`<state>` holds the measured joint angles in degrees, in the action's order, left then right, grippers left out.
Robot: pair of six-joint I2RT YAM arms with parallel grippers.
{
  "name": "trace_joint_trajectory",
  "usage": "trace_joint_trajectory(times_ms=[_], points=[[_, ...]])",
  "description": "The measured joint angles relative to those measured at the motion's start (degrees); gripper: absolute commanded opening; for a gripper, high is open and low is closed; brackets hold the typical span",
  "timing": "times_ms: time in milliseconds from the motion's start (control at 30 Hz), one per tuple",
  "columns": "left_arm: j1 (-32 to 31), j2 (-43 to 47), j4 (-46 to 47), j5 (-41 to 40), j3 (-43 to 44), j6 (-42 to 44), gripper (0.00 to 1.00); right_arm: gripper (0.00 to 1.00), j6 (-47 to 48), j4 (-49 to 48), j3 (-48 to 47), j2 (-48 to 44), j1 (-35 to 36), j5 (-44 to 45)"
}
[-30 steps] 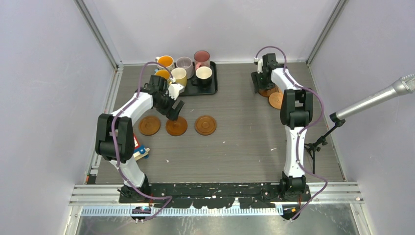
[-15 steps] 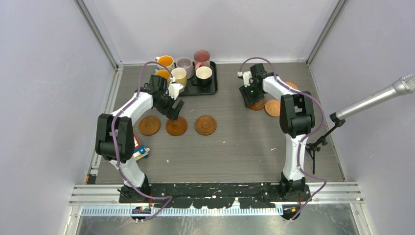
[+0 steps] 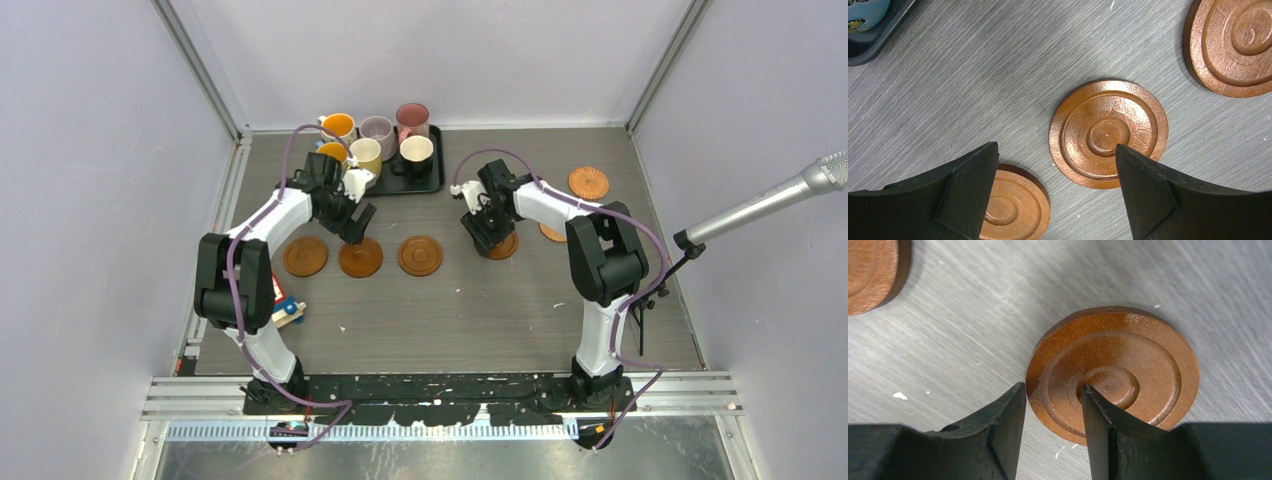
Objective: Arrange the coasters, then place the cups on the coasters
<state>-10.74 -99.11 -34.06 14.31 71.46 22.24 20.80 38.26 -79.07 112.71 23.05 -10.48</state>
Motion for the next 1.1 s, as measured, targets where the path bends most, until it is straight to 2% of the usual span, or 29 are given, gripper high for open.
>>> trace_joint_trajectory(times_ms=[500,800,1100], points=[[0.00,0.90,0.42,-0.09,-0.74,0.02,0.89,0.50,-2.54,0.59,2.91,-2.19,5.75,-1.68],[0.00,0.92,0.52,-0.24,-0.90,0.22,0.90,0.66,-3.82,1.60,3.02,-2.58,6.64,-3.04],[0.00,1.36,0.52,-0.22,-0.90,0.48,0.90,0.68,-5.77,9.33,-0.13,-5.25,4.33,-6.19]])
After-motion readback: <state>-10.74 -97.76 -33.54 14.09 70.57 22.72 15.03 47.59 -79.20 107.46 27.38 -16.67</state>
